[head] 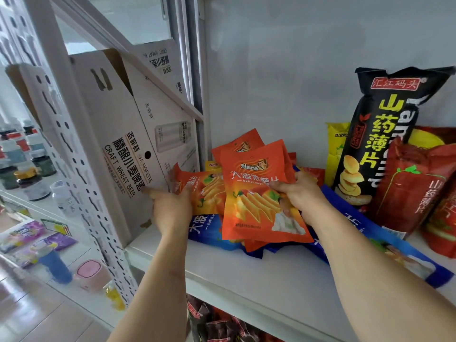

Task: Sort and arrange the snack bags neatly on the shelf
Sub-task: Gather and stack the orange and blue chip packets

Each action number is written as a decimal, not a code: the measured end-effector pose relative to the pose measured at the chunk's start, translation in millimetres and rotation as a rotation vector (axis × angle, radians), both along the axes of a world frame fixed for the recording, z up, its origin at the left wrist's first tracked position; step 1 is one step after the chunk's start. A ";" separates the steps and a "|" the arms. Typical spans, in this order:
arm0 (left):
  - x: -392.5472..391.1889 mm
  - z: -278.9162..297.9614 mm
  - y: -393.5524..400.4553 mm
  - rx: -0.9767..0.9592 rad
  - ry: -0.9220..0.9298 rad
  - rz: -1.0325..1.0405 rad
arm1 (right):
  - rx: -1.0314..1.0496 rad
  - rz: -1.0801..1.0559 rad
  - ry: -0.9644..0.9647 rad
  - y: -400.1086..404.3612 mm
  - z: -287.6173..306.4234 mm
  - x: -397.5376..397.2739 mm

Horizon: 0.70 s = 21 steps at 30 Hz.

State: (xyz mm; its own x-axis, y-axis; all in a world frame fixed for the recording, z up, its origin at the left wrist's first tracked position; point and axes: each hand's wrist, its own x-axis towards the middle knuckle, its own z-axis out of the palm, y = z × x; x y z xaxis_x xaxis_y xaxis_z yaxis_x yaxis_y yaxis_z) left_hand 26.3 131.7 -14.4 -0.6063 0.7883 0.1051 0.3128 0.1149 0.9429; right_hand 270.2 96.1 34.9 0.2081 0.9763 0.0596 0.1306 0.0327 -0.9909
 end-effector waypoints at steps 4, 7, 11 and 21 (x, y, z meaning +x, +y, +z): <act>-6.8 4.1 20.6 -0.028 -0.183 0.003 | 0.026 -0.010 -0.068 1.9 1.6 2.3; -28.6 -12.8 33.9 -0.218 -0.119 -0.051 | -0.008 -0.025 -0.075 7.1 -4.3 9.6; -35.6 -10.8 33.9 -0.116 0.042 -0.095 | -0.027 -0.071 -0.169 14.4 -9.1 12.6; -6.6 28.3 31.5 0.234 -1.263 -0.567 | -0.014 -0.076 -0.116 8.9 0.3 -11.1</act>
